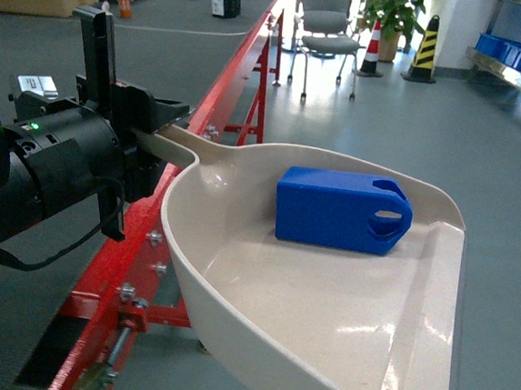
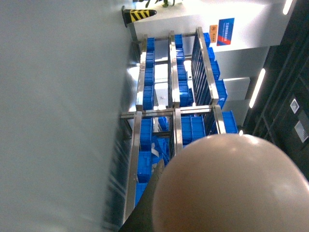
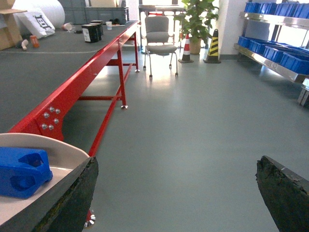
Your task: Place part in tray to right shelf
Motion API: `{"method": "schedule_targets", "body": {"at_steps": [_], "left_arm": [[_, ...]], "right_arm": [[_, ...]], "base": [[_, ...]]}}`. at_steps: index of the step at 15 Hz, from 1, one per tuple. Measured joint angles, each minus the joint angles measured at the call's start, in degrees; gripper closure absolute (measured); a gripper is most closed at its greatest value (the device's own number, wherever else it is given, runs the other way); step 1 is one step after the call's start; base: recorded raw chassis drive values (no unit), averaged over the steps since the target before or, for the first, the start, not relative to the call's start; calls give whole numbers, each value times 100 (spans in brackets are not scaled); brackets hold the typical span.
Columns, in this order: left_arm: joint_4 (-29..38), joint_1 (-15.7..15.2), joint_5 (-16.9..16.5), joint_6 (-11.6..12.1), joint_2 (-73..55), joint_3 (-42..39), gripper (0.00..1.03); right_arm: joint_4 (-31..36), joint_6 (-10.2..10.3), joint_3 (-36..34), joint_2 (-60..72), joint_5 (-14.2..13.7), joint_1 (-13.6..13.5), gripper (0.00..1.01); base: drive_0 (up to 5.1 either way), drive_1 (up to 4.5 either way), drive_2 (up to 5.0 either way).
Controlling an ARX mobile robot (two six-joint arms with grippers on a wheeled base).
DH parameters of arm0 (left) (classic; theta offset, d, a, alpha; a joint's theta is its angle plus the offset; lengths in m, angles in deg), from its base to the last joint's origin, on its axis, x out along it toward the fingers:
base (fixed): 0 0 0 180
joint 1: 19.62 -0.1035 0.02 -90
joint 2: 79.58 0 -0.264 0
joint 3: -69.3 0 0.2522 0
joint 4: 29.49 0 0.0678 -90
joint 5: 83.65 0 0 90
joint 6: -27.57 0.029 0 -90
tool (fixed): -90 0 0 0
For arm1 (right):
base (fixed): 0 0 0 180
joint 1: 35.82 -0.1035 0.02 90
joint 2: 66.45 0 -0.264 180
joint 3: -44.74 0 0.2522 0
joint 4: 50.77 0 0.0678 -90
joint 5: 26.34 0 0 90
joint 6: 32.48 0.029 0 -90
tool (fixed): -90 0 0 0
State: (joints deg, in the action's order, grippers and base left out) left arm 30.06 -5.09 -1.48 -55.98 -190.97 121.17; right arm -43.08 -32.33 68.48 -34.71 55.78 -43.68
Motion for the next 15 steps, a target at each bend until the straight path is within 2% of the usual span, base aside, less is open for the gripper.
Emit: {"method": "schedule_targets", "body": {"at_steps": [15], "left_arm": [[2, -2, 9, 4, 0, -4, 91]], "right_arm": [[7, 0, 0, 2, 0, 0, 3]], "base": [[473, -273, -273]]}}
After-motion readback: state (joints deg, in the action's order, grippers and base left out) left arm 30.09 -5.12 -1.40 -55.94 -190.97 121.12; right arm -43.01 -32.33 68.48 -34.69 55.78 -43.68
